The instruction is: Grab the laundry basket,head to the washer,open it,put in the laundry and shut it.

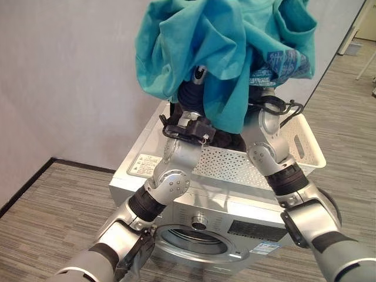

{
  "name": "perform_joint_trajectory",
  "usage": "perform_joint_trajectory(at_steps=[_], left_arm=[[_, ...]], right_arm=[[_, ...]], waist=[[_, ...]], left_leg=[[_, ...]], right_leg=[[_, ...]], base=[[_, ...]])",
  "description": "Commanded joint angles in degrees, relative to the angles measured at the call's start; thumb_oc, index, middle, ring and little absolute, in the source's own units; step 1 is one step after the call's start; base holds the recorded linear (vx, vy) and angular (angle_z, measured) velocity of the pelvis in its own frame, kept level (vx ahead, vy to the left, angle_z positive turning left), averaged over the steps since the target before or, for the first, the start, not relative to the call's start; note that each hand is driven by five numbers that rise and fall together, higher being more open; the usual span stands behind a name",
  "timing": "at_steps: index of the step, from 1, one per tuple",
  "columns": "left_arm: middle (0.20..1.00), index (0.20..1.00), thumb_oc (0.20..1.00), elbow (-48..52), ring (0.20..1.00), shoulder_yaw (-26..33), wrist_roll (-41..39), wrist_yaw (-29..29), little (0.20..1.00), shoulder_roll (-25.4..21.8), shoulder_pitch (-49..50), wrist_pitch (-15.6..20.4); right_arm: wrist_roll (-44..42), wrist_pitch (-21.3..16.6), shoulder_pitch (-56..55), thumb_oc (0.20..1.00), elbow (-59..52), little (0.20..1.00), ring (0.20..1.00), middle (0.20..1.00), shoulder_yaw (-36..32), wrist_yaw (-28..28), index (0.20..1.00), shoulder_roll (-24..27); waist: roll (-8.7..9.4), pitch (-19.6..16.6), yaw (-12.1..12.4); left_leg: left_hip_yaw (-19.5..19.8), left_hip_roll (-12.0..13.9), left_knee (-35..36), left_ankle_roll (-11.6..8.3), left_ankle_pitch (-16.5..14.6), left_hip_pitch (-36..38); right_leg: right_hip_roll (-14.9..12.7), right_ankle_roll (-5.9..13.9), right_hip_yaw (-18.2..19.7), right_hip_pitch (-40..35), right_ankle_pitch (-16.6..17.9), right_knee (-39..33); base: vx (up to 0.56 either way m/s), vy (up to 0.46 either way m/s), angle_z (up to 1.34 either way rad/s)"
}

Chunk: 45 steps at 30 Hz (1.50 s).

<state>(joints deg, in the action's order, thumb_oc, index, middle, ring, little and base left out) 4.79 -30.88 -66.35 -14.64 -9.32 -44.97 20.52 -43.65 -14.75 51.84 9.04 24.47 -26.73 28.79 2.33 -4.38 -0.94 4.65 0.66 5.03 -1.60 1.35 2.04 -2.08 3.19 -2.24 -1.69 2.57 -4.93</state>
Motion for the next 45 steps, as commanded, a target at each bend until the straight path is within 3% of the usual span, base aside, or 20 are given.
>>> perform_joint_trajectory(at_steps=[1,2,4,8,15,16,17,21,22,23,29,32,43,45], left_arm=[[1.0,1.0,1.0,-0.89,1.0,-0.19,4.16,5.11,1.0,0.59,-6.35,-0.23],[1.0,1.0,1.0,-0.18,1.0,-0.45,4.14,6.88,1.0,-0.39,-5.63,-0.6],[1.0,1.0,1.0,0.14,1.0,-0.35,3.85,8.35,1.0,-1.09,-5.06,-0.9],[1.0,1.0,1.0,0.2,1.0,0.13,2.48,10.71,1.0,-1.57,-3.89,-1.19],[1.0,1.0,1.0,0.15,1.0,1.5,1.66,13.88,1.0,-1.71,-2.62,-0.6],[0.906,0.906,0.906,-0.12,0.906,1.69,1.93,13.82,0.906,-1.83,-2.51,-0.54],[0.2,0.2,0.2,-0.31,0.2,1.6,1.34,14.64,0.2,-1.32,-2.46,-0.58],[0.2,0.2,0.2,1.12,0.2,2.62,0.34,15.61,0.2,-0.02,-1.86,-0.12],[0.2,0.2,0.2,1.11,0.2,2.75,0.01,15.75,0.2,0.36,-1.65,0.04],[0.2,0.2,0.2,1.09,0.2,2.76,-0.28,15.79,0.2,0.59,-1.45,0.25],[0.2,0.2,0.2,3.75,0.2,3.78,-0.28,17.06,0.2,0.19,0.12,0.36],[0.2,0.2,0.2,7.19,0.2,5.93,0.19,18.46,0.2,-0.65,2.17,0.91],[0.2,0.2,0.2,14.61,0.2,4.76,1.3,22.43,0.2,1.51,2.67,2.29],[0.2,0.2,0.2,17.89,0.2,5.77,0.11,23.83,0.2,1.44,3.78,2.39]], right_arm=[[4.34,2.27,5.53,0.2,-2.27,0.2,0.2,0.2,3.84,11.44,0.2,5.95],[8.15,2.75,7.08,0.2,-3.77,0.2,0.2,0.2,6.85,14.36,0.2,11.11],[14.43,3.79,9.45,0.2,-3.98,0.2,0.2,0.2,8.29,15.73,0.2,14.76],[18.99,3.61,12.75,0.2,-2.31,0.2,0.2,0.2,11.68,17.86,0.2,19.46],[34.58,2.78,17.56,0.2,-3.0,0.2,0.2,0.2,19.78,22.24,0.2,28.89],[35.4,2.69,18.12,0.2,-3.61,0.2,0.2,0.2,20.97,23.32,0.2,29.59],[36.33,2.54,18.13,0.2,-3.11,0.2,0.2,0.2,21.94,23.75,0.2,30.07],[37.63,2.64,17.58,0.2,-3.94,0.2,0.2,0.2,20.94,24.13,0.2,29.41],[37.21,2.63,17.15,0.413,-3.91,0.413,0.413,0.413,20.34,24.22,0.413,29.09],[37.59,2.9,16.4,1.0,-3.8,1.0,1.0,1.0,19.51,23.76,1.0,28.64],[45.49,2.75,13.82,1.0,-5.55,1.0,1.0,1.0,15.34,21.25,1.0,29.57],[51.45,2.29,8.57,1.0,-7.65,1.0,1.0,1.0,6.31,16.55,1.0,32.69],[57.79,1.24,-0.3,1.0,-5.86,1.0,1.0,1.0,-8.25,7.2,1.0,38.02],[59.9,1.65,-4.66,1.0,-6.27,1.0,1.0,1.0,-14.24,3.89,1.0,39.16]], waist=[[3.32,-2.11,-0.2],[3.35,-2.04,-0.34],[3.38,-2.2,-0.49],[3.37,-2.41,-0.62],[3.32,-2.74,-1.13],[3.29,-2.69,-1.17],[3.22,-2.64,-1.3],[3.14,-2.7,-1.39],[3.07,-2.69,-1.44],[3.0,-2.69,-1.39],[2.31,-2.23,-1.17],[1.55,-2.12,-1.53],[1.27,-1.06,-2.43],[1.24,-0.92,-2.51]], left_leg=[[-0.15,0.67,-0.03,0.32,-2.77,0.56],[-0.29,0.73,-0.03,0.34,-2.89,0.92],[-0.46,0.7,-0.03,0.36,-2.99,1.06],[-0.61,0.78,-0.03,0.31,-3.23,1.43],[-0.69,0.72,-0.03,0.14,-3.24,1.38],[-0.68,0.73,-0.03,0.13,-3.2,1.39],[-0.72,0.69,-0.03,0.1,-3.14,1.39],[-0.87,0.7,-0.03,0.08,-3.07,1.33],[-0.84,0.69,-0.03,0.08,-3.06,1.34],[-0.88,0.68,-0.03,0.09,-3.05,1.3],[-1.16,0.64,-0.03,0.15,-2.23,0.66],[-0.97,0.75,-0.03,0.07,-2.01,0.43],[0.38,1.67,-0.03,-1.04,-0.53,-1.66],[1.03,2.02,-0.03,-1.37,-0.19,-2.31]], right_leg=[[-3.8,3.27,0.52,-2.81,-3.62,1.82],[-3.79,3.39,0.58,-3.0,-3.79,2.0],[-3.79,3.46,0.66,-3.06,-3.85,2.04],[-3.81,3.64,0.79,-3.29,-3.94,2.04],[-3.9,3.82,0.46,-3.05,-4.16,2.42],[-3.9,3.83,0.43,-3.06,-4.11,2.41],[-3.93,3.93,0.54,-2.98,-4.02,2.39],[-3.95,3.92,0.67,-2.88,-3.82,2.12],[-3.94,3.91,0.71,-2.87,-3.78,2.01],[-3.97,3.91,0.75,-2.9,-3.71,1.88],[-3.96,3.76,1.69,-2.11,-2.82,1.39],[-3.63,3.5,1.71,-2.1,-3.02,1.32],[-2.07,2.48,0.85,-1.5,-3.03,0.51],[-1.52,2.09,0.44,-1.37,-3.43,0.72]], base=[[0.0,0.005,-0.07],[0.0,0.005,-0.08],[0.0,0.003,-0.03],[0.0,0.001,-0.02],[-0.01,0.0,0.01],[-0.05,0.002,0.01],[-0.03,0.002,-0.02],[0.0,0.0,0.0],[0.0,0.0,0.0],[-0.04,0.004,0.01],[-0.05,-0.013,-0.03],[-0.02,-0.04,-0.01],[-0.03,-0.047,0.03],[-0.02,-0.066,0.1]])
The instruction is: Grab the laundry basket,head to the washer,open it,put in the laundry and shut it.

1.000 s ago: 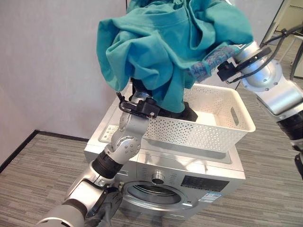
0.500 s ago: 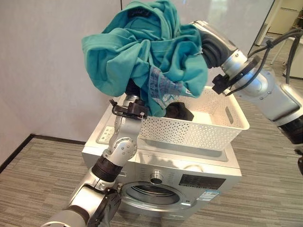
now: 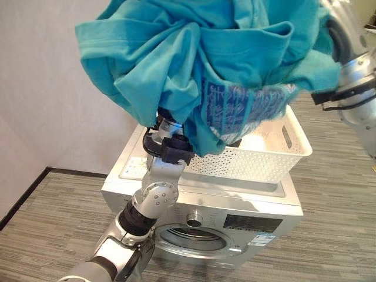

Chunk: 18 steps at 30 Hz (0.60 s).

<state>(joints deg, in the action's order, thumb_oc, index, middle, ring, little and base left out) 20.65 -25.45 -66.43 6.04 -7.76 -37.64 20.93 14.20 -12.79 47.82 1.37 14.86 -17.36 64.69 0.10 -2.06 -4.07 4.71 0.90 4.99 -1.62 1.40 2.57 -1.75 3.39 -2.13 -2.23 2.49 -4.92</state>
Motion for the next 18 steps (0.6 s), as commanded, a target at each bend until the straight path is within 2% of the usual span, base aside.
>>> perform_joint_trajectory(at_steps=[1,7,11,13,17,18], left_arm=[[0.2,0.2,0.2,2.54,0.2,0.29,-0.07,3.38,0.2,-0.2,-3.23,2.23],[0.2,0.2,0.2,7.51,0.2,1.7,-2.06,4.98,0.2,-0.91,-1.03,3.1],[0.2,0.2,0.2,12.03,0.2,4.79,-4.05,6.66,0.2,-3.19,3.07,3.2],[0.2,0.2,0.2,12.64,0.2,4.95,-4.69,6.99,0.2,-3.85,4.39,3.02],[0.2,0.2,0.2,15.12,0.2,6.18,-6.43,8.14,0.2,-7.04,13.41,1.03],[0.2,0.2,0.2,15.95,0.2,7.0,-6.5,8.69,0.2,-9.32,18.88,-0.62]], right_arm=[[2.63,-0.27,-2.25,1.0,1.24,1.0,1.0,1.0,-6.42,-5.87,1.0,3.38],[5.34,0.7,-9.64,1.0,2.7,1.0,1.0,1.0,-15.2,-11.21,1.0,5.06],[7.82,3.01,-18.09,1.0,3.34,1.0,1.0,1.0,-24.97,-15.61,1.0,5.46],[8.01,3.3,-21.03,1.0,3.51,1.0,1.0,1.0,-27.5,-16.03,1.0,5.31],[6.48,4.81,-30.18,1.0,8.74,1.0,1.0,1.0,-34.76,-17.57,1.0,4.12],[2.59,4.5,-34.29,1.0,13.87,1.0,1.0,1.0,-36.77,-15.75,1.0,2.77]], waist=[[3.69,-3.29,0.71],[4.13,-3.59,0.82],[3.87,-3.92,1.05],[3.99,-3.95,1.24],[3.83,-3.36,1.94],[3.62,-2.71,2.26]], left_leg=[[1.27,1.8,0.01,-1.42,-0.18,-2.93],[2.57,1.74,0.01,-1.54,-0.24,-2.94],[3.28,1.6,0.01,-1.39,-0.37,-2.99],[3.36,1.58,0.01,-1.35,-0.39,-2.94],[3.6,1.39,0.01,-0.87,-0.52,-2.75],[3.61,1.31,0.0,-0.69,-0.25,-2.67]], right_leg=[[-1.7,1.81,0.13,-0.79,-3.49,0.86],[-1.28,1.47,-0.93,-1.09,-4.0,1.23],[-1.33,1.46,-1.36,-1.35,-4.28,1.07],[-1.37,1.46,-1.52,-1.33,-4.35,1.21],[-1.5,1.35,-1.5,-1.1,-4.64,1.88],[-1.55,1.29,-1.53,-0.93,-4.47,2.23]], base=[[0.01,-0.042,0.13],[0.01,-0.026,0.13],[0.01,-0.007,0.1],[0.0,-0.002,0.13],[0.0,0.001,0.02],[0.0,0.0,0.0]])
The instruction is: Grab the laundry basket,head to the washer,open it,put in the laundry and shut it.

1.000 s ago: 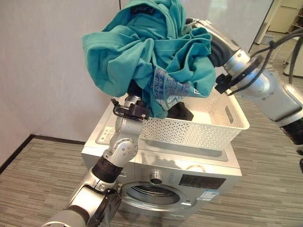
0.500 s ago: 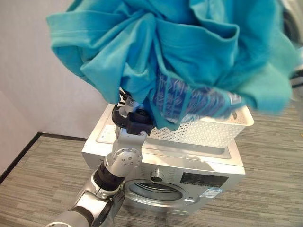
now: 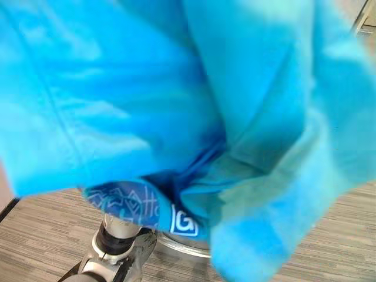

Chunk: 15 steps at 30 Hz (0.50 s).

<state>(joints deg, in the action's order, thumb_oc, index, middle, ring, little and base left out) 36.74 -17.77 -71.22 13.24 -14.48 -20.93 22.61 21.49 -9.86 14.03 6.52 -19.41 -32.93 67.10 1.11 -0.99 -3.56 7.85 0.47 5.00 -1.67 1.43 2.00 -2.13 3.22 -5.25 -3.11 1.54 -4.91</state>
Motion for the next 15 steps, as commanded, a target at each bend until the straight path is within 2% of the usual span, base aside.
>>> perform_joint_trajectory(at_steps=[1,2,3,4,7,8,10,11,12,13,14,15], left_arm=[[0.2,0.2,0.2,-0.18,0.2,0.44,-1.8,2.14,0.2,-4.29,5.97,-3.61],[0.2,0.2,0.2,-0.04,0.2,0.21,-1.81,2.13,0.2,-4.31,6.18,-3.65],[0.2,0.2,0.2,-0.21,0.2,1.76,-1.74,2.66,0.2,-6.03,10.36,-4.45],[0.2,0.2,0.2,0.9,0.2,3.2,-3.69,4.97,0.2,-8.9,16.8,-6.86],[0.2,0.2,0.2,-0.45,0.2,7.56,-4.83,6.64,0.2,-12.7,24.63,-8.14],[0.2,0.2,0.2,-0.32,0.2,7.67,-4.87,6.65,0.2,-12.77,24.88,-8.18],[0.2,0.2,0.2,-0.83,0.2,11.34,-6.11,8.99,0.2,-14.6,31.6,-10.57],[0.2,0.2,0.2,-0.83,0.2,11.41,-6.16,9.05,0.2,-14.63,31.68,-10.59],[0.2,0.2,0.2,-2.57,0.2,11.78,-6.98,10.01,0.2,-14.57,33.24,-11.65],[0.2,0.2,0.2,-4.84,0.2,12.77,-7.29,11.19,0.2,-14.24,35.6,-13.59],[0.2,0.2,0.2,-4.81,0.2,12.8,-7.31,11.22,0.2,-14.24,35.72,-13.61],[0.2,0.2,0.2,-5.18,0.2,13.76,-7.77,11.89,0.2,-13.75,37.77,-14.48]], right_arm=[[-8.15,0.91,-3.97,1.0,11.65,1.0,1.0,1.0,-3.69,3.36,1.0,0.22],[-8.31,0.74,-4.63,1.0,11.62,1.0,1.0,1.0,-4.17,3.47,1.0,0.23],[-9.47,1.25,-7.63,1.0,13.6,1.0,1.0,1.0,-5.68,5.13,1.0,0.2],[-13.16,0.63,-10.06,1.0,20.67,1.0,1.0,1.0,-7.64,4.41,1.0,-0.43],[-17.29,0.02,-11.99,1.0,33.91,1.0,1.0,1.0,-7.06,5.1,1.0,-1.99],[-17.39,-0.18,-11.8,1.0,34.17,1.0,1.0,1.0,-6.75,5.12,1.0,-1.95],[-23.35,-1.04,-13.66,1.0,44.97,1.0,1.0,1.0,-8.02,7.22,1.0,-5.61],[-23.54,-1.3,-13.47,1.0,45.33,1.0,1.0,1.0,-7.77,7.32,1.0,-5.48],[-29.06,-1.56,-13.58,1.0,53.6,1.0,1.0,1.0,-6.48,10.87,1.0,-7.44],[-31.72,-1.34,-16.87,1.0,57.89,1.0,1.0,1.0,-4.44,18.97,1.0,-9.64],[-31.83,-1.49,-16.83,1.0,58.09,1.0,1.0,1.0,-4.32,19.11,1.0,-9.55],[-31.78,0.2,-19.61,1.0,55.7,1.0,1.0,1.0,-2.99,22.63,1.0,-12.27]], waist=[[2.58,-3.28,1.77],[2.67,-3.39,1.98],[2.47,-2.81,1.91],[2.25,-1.96,2.56],[1.89,-0.1,3.39],[1.95,-0.19,3.3],[1.61,1.01,3.9],[1.65,0.99,3.86],[1.75,1.53,4.17],[1.68,2.04,4.34],[1.69,2.03,4.32],[1.68,2.27,4.35]], left_leg=[[0.43,1.73,-0.04,-0.6,-0.21,-2.02],[0.43,1.75,-0.05,-0.61,-0.57,-1.77],[0.48,1.76,-0.07,-0.52,-0.25,-1.89],[0.57,1.83,-0.25,-0.36,-0.56,-1.66],[0.68,1.78,-0.54,-0.23,-0.49,-1.59],[0.67,1.77,-0.53,-0.23,-0.5,-1.56],[1.04,1.68,-0.65,-0.2,-0.23,-1.83],[1.03,1.67,-0.65,-0.2,-0.24,-1.81],[0.94,1.71,-0.71,-0.35,-0.11,-1.76],[0.85,1.69,-0.81,-0.54,0.27,-2.12],[0.84,1.69,-0.8,-0.54,0.24,-2.03],[0.82,1.83,-0.65,-0.66,0.11,-1.98]], right_leg=[[-1.17,1.4,1.6,-0.04,-3.63,2.48],[-1.15,1.38,1.6,-0.31,-3.93,2.44],[-1.18,1.35,1.51,-0.01,-3.87,2.86],[-1.14,1.22,1.31,0.19,-4.54,4.19],[-0.95,0.88,1.09,1.12,-5.23,6.43],[-0.96,0.88,1.1,1.15,-5.33,6.55],[-0.9,0.85,0.62,1.62,-5.41,6.89],[-0.91,0.85,0.62,1.6,-5.43,6.89],[-0.95,0.83,0.4,1.45,-5.38,6.66],[-0.96,0.79,0.07,1.61,-5.38,6.58],[-0.97,0.78,0.07,1.53,-5.44,6.59],[-0.88,0.65,-0.04,1.48,-5.95,6.66]], base=[[0.0,0.0,0.0],[0.0,0.0,0.0],[0.0,0.0,0.0],[0.0,0.0,0.0],[-0.03,0.006,0.01],[-0.04,0.008,0.02],[-0.01,0.003,0.02],[-0.01,-0.012,0.13],[-0.03,-0.019,0.19],[-0.02,-0.019,0.2],[0.0,-0.017,0.14],[-0.03,-0.018,0.06]])
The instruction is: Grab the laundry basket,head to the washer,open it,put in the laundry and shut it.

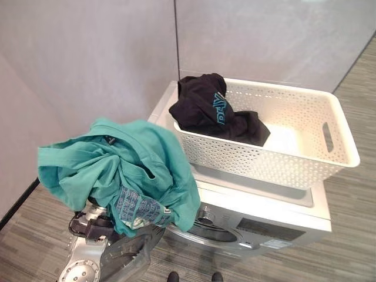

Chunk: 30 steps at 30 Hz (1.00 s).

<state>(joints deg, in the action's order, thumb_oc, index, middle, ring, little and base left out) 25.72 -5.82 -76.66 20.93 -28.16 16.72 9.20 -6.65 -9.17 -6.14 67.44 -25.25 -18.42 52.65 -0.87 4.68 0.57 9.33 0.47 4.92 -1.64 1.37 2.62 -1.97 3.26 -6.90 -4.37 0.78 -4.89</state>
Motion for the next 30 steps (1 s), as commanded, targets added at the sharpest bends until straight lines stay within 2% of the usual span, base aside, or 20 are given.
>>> perform_joint_trajectory(at_steps=[1,3,5,6,8,9,12,14,17,21,23,24,27,28,30], left_arm=[[0.2,0.2,0.2,5.21,0.2,4.16,-4.31,4.92,0.2,1.94,2.58,-3.6],[0.2,0.2,0.2,4.33,0.2,5.14,-4.8,5.92,0.2,2.37,4.02,-3.9],[0.2,0.2,0.2,3.83,0.2,4.96,-4.58,6.26,0.2,2.18,4.1,-3.37],[0.2,0.2,0.2,3.21,0.2,5.8,-4.94,6.38,0.2,2.33,3.86,-2.73],[0.2,0.2,0.2,3.03,0.2,6.21,-5.46,6.3,0.2,2.18,3.95,-3.0],[0.2,0.2,0.2,2.73,0.2,6.43,-5.68,5.88,0.2,2.03,4.41,-2.77],[0.2,0.2,0.2,2.67,0.2,6.6,-5.63,5.28,0.2,1.48,5.39,-3.04],[0.2,0.2,0.2,1.1,0.2,5.15,-4.1,4.49,0.2,-0.45,5.91,-3.02],[0.2,0.2,0.2,-0.86,0.2,3.99,-3.74,4.26,0.2,-1.07,7.03,-3.71],[0.2,0.2,0.2,-2.14,0.2,2.61,-3.41,4.71,0.2,-2.16,8.69,-4.32],[0.2,0.2,0.2,-2.86,0.2,0.61,-2.84,4.86,0.2,-4.9,10.0,-4.64],[0.2,0.2,0.2,-2.86,0.2,0.61,-2.84,4.86,0.2,-4.9,10.0,-4.64],[0.2,0.2,0.2,-4.37,0.2,-3.81,-1.61,5.74,0.2,-7.9,8.33,-6.0],[0.2,0.2,0.2,-4.45,0.2,-3.88,-1.59,5.77,0.2,-7.87,8.2,-5.98],[0.2,0.2,0.2,-4.78,0.2,-5.83,-0.95,6.71,0.2,-8.66,6.81,-6.36]], right_arm=[[-4.64,-0.59,-4.41,1.0,-6.03,1.0,1.0,1.0,2.74,11.88,1.0,-2.26],[-3.89,-0.66,-7.31,1.0,-0.31,1.0,1.0,1.0,5.69,14.26,1.0,-7.83],[-4.53,-0.44,-6.63,1.0,2.14,1.0,1.0,1.0,6.76,14.55,1.0,-9.61],[-5.61,0.03,-5.63,1.0,9.46,1.0,1.0,1.0,11.43,16.88,1.0,-16.85],[-6.59,0.31,-5.08,1.0,11.98,1.0,1.0,1.0,12.86,18.46,1.0,-18.84],[-5.09,2.13,-4.6,1.0,17.06,1.0,1.0,1.0,17.49,21.48,1.0,-23.78],[-4.05,2.75,-3.73,1.0,18.99,1.0,1.0,1.0,19.32,21.62,1.0,-26.0],[-6.24,2.51,-1.62,1.0,16.59,1.0,1.0,1.0,20.61,20.65,1.0,-28.1],[-5.72,2.25,-0.95,1.0,13.91,1.0,1.0,1.0,22.69,20.17,1.0,-28.4],[-4.37,2.14,0.51,1.0,11.02,1.0,1.0,1.0,24.21,19.47,1.0,-26.07],[-1.02,1.99,4.34,1.0,6.86,1.0,1.0,1.0,26.34,17.47,1.0,-20.58],[-1.02,1.99,4.34,1.0,6.86,1.0,1.0,1.0,26.34,17.47,1.0,-20.58],[1.26,1.52,10.0,1.0,0.9,1.0,1.0,1.0,26.81,13.13,1.0,-14.87],[1.29,1.55,9.99,1.0,0.86,1.0,1.0,1.0,26.73,13.11,1.0,-14.84],[2.57,1.46,11.51,1.0,0.29,1.0,1.0,1.0,26.72,12.35,1.0,-13.5]], waist=[[3.48,-2.44,0.41],[3.39,-1.68,1.0],[3.32,-1.61,1.13],[3.0,-1.08,1.94],[3.06,-0.93,2.08],[2.84,-0.57,3.0],[2.76,-0.28,3.65],[2.25,0.45,4.35],[1.88,1.49,4.69],[1.77,2.54,4.89],[1.4,4.39,5.28],[1.4,4.39,5.28],[1.01,8.17,5.37],[0.97,8.15,5.36],[1.74,9.21,5.26]], left_leg=[[-0.5,1.87,-0.44,-0.86,0.7,-3.08],[0.12,1.88,-0.32,-1.01,1.22,-3.61],[0.42,1.81,-0.2,-1.04,1.67,-4.22],[1.36,1.88,0.04,-1.3,2.5,-5.26],[1.91,1.77,0.07,-1.39,2.71,-5.69],[3.03,1.6,0.08,-1.58,3.24,-6.43],[4.05,1.27,0.01,-1.66,3.51,-6.89],[4.74,1.0,-0.4,-1.82,3.74,-7.33],[5.06,0.88,-1.06,-1.92,3.79,-7.37],[4.96,0.67,-2.99,-1.89,3.36,-7.6],[4.66,0.79,-4.54,-2.23,3.94,-9.01],[4.66,0.79,-4.54,-2.23,3.94,-9.01],[5.06,0.65,-5.39,-3.3,6.95,-13.48],[5.1,0.63,-5.42,-3.3,6.97,-13.58],[4.89,-1.26,-8.55,-3.11,5.89,-15.08]], right_leg=[[-0.9,0.49,1.18,3.29,-5.42,7.18],[-0.91,0.33,0.4,3.71,-5.66,7.68],[-0.94,0.35,-0.09,4.19,-5.41,7.63],[-0.83,0.17,-1.44,4.73,-5.43,7.65],[-0.81,0.13,-2.13,4.79,-5.55,7.6],[-0.71,-0.13,-3.15,4.78,-5.68,7.4],[-0.67,-0.33,-4.19,4.4,-5.95,7.1],[-0.58,-0.62,-4.83,4.3,-6.33,7.57],[-0.49,-0.91,-4.97,4.56,-6.92,8.87],[-0.35,-1.36,-4.64,4.81,-7.39,10.05],[0.18,-1.92,-3.88,5.57,-7.05,9.92],[0.18,-1.92,-3.88,5.57,-7.05,9.92],[0.53,-2.31,-4.46,8.94,-6.07,9.98],[0.51,-2.31,-4.51,9.05,-6.09,10.05],[-0.46,-1.87,-5.0,10.57,-4.95,10.36]], base=[[-0.05,-0.024,0.0],[-0.06,-0.022,0.02],[-0.06,-0.021,0.2],[-0.07,-0.039,0.2],[-0.04,-0.036,0.29],[-0.02,-0.046,0.3],[-0.01,-0.043,0.31],[-0.03,-0.031,0.33],[-0.03,-0.025,0.21],[-0.06,-0.047,0.08],[-0.14,-0.056,0.01],[-0.16,-0.057,-0.02],[-0.27,-0.054,-0.01],[-0.16,-0.006,0.1],[-0.14,-0.004,0.1]])
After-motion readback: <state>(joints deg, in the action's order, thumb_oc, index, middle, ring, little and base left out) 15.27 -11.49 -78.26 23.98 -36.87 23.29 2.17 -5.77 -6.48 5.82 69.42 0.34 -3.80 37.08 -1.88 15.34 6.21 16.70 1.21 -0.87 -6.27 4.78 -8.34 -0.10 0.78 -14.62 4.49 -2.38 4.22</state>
